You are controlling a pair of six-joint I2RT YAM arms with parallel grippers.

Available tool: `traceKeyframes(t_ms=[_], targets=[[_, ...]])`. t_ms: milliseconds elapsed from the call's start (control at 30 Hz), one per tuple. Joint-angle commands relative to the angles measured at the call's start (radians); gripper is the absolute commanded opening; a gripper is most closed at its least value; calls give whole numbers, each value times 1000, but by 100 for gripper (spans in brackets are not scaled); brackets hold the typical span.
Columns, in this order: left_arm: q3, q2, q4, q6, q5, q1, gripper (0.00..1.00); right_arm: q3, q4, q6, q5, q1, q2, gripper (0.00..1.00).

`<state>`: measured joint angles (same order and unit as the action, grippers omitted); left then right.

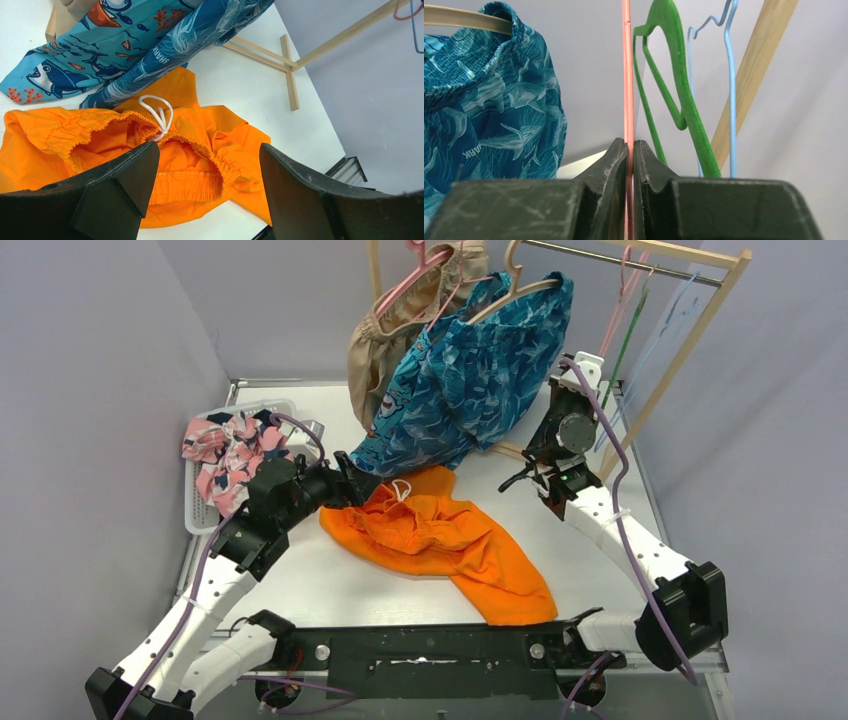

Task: Remove the shorts from the hanger
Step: Place the hanger on the clothes rod.

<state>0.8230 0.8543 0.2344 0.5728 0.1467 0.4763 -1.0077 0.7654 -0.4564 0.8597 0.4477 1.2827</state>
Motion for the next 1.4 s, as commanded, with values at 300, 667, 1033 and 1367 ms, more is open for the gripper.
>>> traceKeyframes(t_ms=[300,667,1033,1367], targets=[[12,-20,-49,6,13,3,73,-22,-150,220,-9,-32,-22,0],[29,-8,-43,7,25,2,73,-193,-706,539,-158,-35,-103,55],[25,11,-35,12,22,3,73,-258,-1032,747,-418,-35,-216,84],[18,8,-21,13,-2,2,73,-130,-1130,838,-668,-34,-412,97]])
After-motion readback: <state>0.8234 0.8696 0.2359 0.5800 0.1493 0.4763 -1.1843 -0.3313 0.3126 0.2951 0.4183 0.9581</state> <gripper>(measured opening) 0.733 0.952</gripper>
